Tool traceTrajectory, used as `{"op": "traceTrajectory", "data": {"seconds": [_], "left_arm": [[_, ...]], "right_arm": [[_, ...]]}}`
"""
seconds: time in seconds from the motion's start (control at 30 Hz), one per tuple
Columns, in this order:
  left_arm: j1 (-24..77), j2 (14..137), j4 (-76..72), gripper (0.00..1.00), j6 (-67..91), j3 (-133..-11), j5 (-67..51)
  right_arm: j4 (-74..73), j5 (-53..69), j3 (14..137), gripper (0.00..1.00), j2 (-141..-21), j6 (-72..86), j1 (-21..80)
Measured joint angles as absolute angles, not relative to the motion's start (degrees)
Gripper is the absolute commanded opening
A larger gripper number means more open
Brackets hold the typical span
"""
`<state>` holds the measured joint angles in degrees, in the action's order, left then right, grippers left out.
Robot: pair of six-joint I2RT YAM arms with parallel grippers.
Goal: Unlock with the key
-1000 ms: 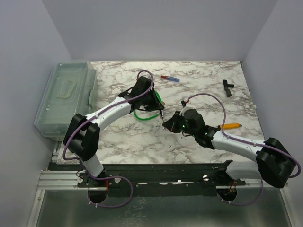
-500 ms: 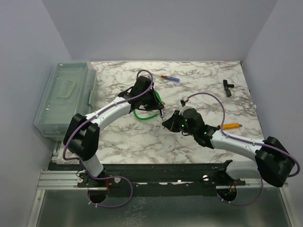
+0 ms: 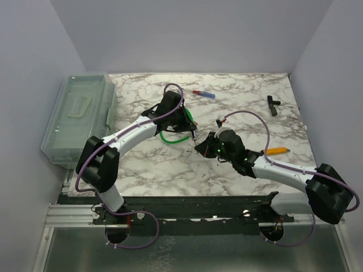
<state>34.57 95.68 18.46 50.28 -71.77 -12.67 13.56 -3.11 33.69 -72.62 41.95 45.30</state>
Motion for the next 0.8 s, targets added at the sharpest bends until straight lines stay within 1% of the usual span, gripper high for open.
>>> {"op": "traceTrajectory", "data": {"seconds": [0.8], "left_arm": [[34.6, 95.7, 18.5, 0.0, 50.3, -71.7, -12.6]], "right_arm": [[13.2, -3.8, 33.7, 0.01, -71.7, 41.9, 45.3]]}}
